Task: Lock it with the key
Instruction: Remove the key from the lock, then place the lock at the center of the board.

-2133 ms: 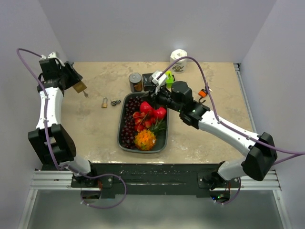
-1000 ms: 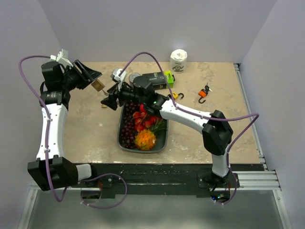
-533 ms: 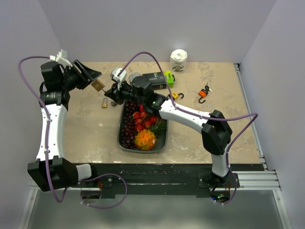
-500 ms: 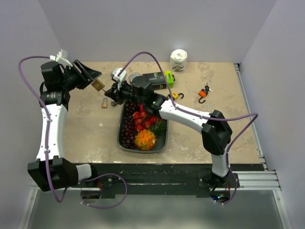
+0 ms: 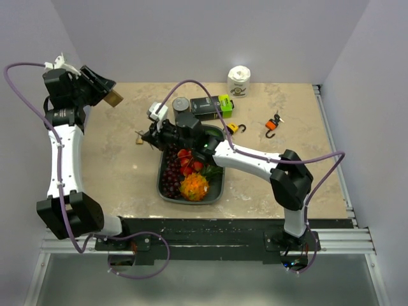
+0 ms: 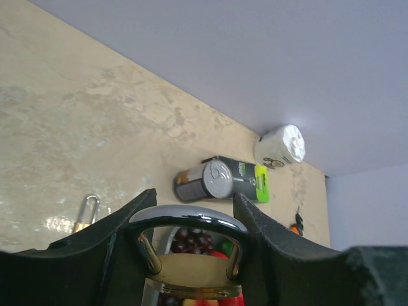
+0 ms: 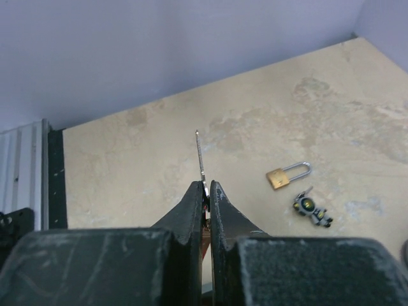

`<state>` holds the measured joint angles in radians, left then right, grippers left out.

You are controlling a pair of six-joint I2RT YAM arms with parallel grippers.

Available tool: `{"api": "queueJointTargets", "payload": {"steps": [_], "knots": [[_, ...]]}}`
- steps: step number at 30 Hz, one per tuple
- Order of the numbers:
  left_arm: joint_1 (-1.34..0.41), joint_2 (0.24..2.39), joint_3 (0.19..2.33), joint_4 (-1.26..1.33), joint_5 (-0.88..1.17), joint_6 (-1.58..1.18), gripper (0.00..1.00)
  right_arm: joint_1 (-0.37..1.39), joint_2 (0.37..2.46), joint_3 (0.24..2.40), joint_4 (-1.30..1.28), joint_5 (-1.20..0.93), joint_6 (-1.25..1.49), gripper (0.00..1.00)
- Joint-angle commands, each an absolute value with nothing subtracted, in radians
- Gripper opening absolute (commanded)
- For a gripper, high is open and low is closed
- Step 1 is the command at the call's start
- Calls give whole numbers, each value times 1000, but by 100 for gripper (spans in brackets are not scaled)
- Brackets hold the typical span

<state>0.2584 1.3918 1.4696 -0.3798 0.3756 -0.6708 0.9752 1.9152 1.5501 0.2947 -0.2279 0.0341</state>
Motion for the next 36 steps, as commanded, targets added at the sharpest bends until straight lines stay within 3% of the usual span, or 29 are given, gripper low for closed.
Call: {"api": "queueJointTargets", "payload": {"steps": [1, 6, 12, 23, 36], "knots": [[262, 1402, 1532, -323, 302, -569, 0, 979, 1819, 1506, 315, -236, 74, 0], [256, 1555, 1575, -506, 259, -202, 0, 977, 1779, 1479, 284, -233, 94, 0], [227, 1767, 1664, -693, 180, 52, 0, 954, 1753, 1470, 262, -238, 121, 0], [130, 1986, 1675, -641, 25, 118, 0, 922, 1735, 1445, 259, -224, 110, 0], [167, 2092, 1681, -614, -80, 213, 0, 905, 1733, 1433, 261, -224, 114, 0]]}}
